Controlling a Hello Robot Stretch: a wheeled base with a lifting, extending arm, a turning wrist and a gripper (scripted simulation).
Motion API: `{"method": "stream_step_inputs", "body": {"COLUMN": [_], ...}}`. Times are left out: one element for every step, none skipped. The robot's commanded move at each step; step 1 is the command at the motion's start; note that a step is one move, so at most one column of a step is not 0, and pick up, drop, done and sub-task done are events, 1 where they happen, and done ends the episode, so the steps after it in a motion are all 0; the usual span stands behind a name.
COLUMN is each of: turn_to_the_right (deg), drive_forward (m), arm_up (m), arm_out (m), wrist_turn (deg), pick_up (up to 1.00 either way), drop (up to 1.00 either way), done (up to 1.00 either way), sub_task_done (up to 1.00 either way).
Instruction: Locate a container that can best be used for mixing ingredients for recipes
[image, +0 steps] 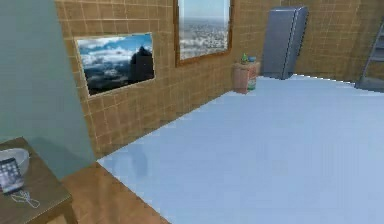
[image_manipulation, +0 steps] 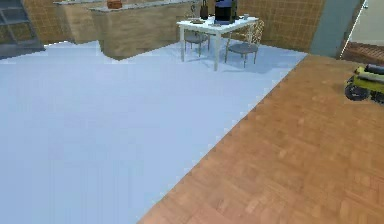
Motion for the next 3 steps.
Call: {"method": "stream_step_inputs", "body": {"turn_to_the_right": [-45.0, -3.0, 0.0], "drive_forward": [0.0, 0.0, 1.0], "arm_up": [0.0, 0.0, 0.0], "arm_out": [0.0, 0.0, 0.0], "wrist_turn": [0.0, 0.0, 0.0], "pick_up": [0.0, 0.0, 0.0], "drop": [0.0, 0.0, 0.0], "done": [0.0, 0.0, 0.0], "sub_task_done": [0.0, 0.0, 0.0]}}
